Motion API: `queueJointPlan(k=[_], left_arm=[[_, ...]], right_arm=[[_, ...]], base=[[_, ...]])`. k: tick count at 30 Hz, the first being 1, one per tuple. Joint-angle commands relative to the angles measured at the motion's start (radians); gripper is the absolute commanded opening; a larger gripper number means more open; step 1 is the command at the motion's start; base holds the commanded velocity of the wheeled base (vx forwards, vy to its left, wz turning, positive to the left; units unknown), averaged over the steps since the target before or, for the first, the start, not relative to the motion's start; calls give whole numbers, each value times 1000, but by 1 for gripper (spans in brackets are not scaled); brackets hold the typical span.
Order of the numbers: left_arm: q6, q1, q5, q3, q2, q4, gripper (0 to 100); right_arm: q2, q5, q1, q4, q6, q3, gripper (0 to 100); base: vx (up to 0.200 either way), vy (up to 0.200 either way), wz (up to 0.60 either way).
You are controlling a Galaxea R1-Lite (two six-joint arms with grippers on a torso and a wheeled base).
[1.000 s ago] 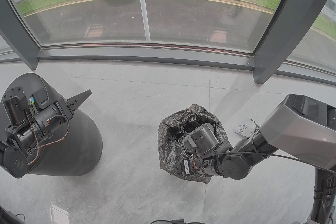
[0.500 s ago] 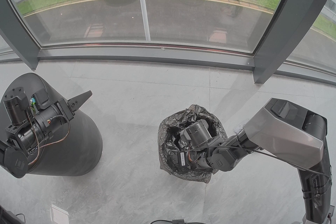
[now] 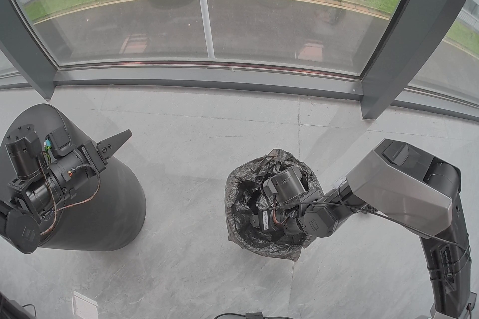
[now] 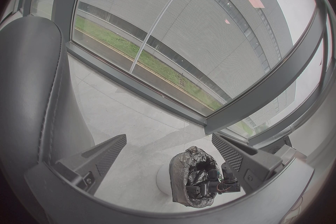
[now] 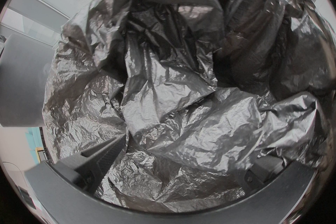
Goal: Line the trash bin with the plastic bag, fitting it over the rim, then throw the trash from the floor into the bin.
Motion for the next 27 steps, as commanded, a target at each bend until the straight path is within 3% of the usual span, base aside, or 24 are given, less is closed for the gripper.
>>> queueJointPlan(k=[1, 13, 27], left_arm=[[-1, 0, 0, 0, -2, 0, 100], [-2, 1, 0, 0, -10, -1, 100], [-2, 1, 0, 0, -5, -1, 100]], right_arm=[[-36, 0, -4, 2, 7, 11, 100], [-281, -1, 36, 55, 49, 156, 100], [-335, -3, -6, 45, 65, 246, 100]], base=[[0, 0, 0], [0, 0, 0], [0, 0, 0]])
